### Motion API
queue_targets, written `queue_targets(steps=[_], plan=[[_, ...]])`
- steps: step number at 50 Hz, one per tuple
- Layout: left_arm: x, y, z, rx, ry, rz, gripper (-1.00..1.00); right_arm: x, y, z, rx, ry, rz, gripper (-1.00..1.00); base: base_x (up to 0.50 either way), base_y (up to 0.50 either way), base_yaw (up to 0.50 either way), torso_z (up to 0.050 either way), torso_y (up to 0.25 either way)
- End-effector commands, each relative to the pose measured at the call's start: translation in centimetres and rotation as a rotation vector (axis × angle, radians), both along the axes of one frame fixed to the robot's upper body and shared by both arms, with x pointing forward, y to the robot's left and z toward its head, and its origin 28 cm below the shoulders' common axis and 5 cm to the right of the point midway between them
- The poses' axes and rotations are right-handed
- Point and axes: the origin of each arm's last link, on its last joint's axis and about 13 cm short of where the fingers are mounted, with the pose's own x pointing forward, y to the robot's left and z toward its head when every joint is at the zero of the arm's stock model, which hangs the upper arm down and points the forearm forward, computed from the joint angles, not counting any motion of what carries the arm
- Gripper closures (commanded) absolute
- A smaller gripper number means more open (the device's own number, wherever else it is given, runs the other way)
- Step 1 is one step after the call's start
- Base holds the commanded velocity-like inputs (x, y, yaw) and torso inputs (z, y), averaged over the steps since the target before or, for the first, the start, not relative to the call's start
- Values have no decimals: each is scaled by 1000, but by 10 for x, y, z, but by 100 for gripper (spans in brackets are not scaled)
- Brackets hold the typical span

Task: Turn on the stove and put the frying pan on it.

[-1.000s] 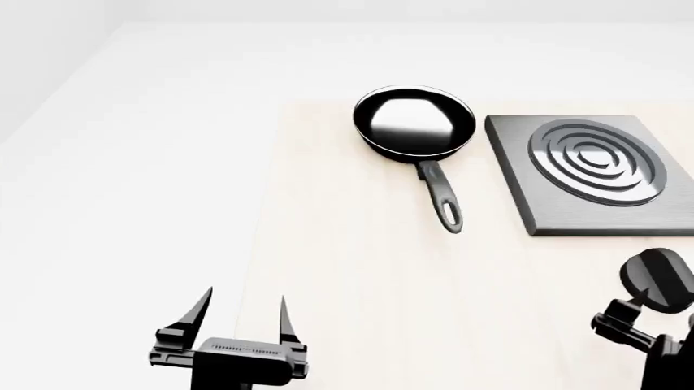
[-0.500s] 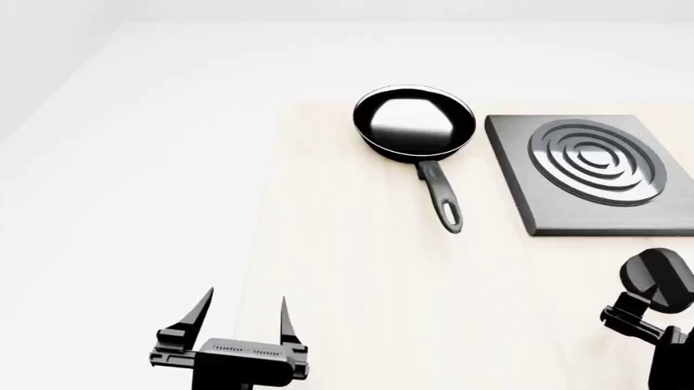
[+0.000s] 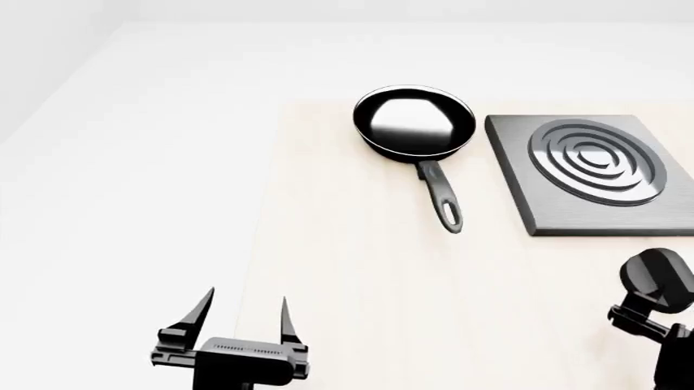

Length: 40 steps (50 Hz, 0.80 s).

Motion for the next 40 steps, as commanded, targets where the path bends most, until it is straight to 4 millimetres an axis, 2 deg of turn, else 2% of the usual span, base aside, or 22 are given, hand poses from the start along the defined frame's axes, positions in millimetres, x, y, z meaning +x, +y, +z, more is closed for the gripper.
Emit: queue_targets(steps=[1,8,40], plan=[[0,1,0,-5,1,0,-100,4,-6,-7,4,35,-18,-100,0,0,0,0,0],[0,1,0,-5,1,1,-100,6,-9,-9,17,43,-26,-100,0,0,0,0,0],[-1,1,1,-7,-1,1,-100,5,-21,3,20,48,-58,-100,0,0,0,0,0]])
